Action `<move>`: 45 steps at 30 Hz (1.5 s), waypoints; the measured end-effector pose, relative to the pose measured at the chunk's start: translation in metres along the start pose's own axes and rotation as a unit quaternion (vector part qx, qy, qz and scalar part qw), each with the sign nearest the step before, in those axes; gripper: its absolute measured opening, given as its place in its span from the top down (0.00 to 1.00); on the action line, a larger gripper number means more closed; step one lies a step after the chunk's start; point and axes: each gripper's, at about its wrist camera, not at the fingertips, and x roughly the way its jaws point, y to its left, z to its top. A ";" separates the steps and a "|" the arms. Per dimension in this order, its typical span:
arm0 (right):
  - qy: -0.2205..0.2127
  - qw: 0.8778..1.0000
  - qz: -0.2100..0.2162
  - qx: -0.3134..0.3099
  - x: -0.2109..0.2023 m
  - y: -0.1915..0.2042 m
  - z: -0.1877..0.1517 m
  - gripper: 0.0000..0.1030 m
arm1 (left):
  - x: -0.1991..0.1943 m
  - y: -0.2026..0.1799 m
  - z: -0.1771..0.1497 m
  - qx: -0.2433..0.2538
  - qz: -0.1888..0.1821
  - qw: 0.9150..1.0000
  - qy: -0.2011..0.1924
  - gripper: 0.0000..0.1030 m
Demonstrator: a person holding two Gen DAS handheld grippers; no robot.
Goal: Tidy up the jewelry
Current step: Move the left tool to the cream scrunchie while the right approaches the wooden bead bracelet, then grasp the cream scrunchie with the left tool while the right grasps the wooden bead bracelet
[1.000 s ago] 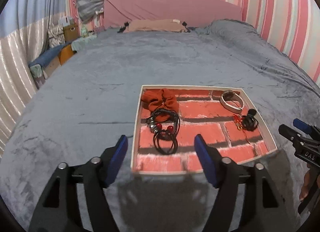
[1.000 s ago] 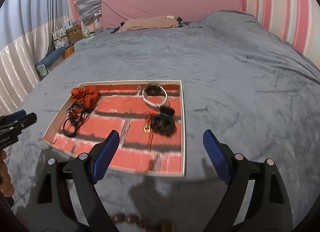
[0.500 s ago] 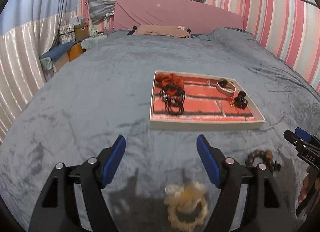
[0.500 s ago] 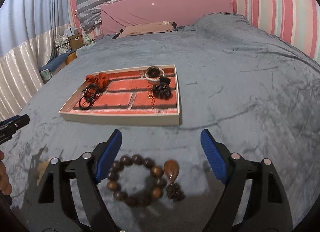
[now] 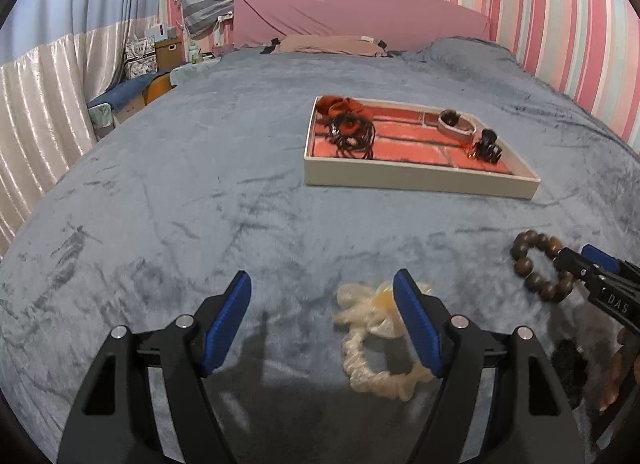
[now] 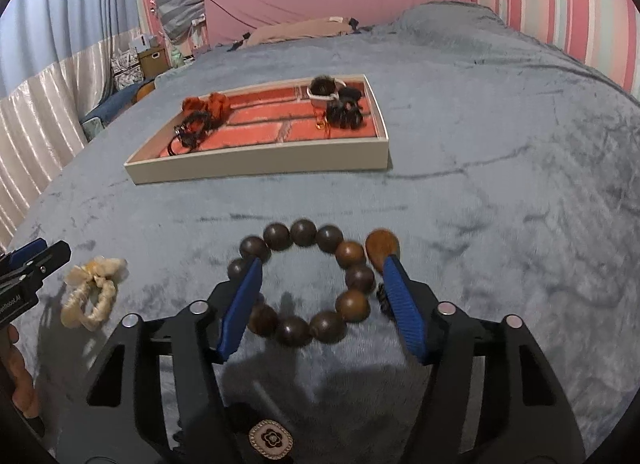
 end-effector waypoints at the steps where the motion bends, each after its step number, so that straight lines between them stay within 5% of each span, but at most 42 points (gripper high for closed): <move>1: 0.001 1.000 -0.001 0.002 0.002 -0.001 -0.003 0.42 | 0.001 0.002 -0.002 -0.001 0.002 1.000 -0.002 0.30; 30: 0.035 0.998 0.022 0.045 0.026 -0.016 -0.008 0.55 | 0.018 0.017 -0.023 -0.023 -0.028 0.999 0.013 0.30; 45: 0.045 0.995 0.029 0.079 0.036 -0.029 -0.003 0.72 | 0.024 0.014 -0.024 -0.021 -0.031 0.999 0.024 0.30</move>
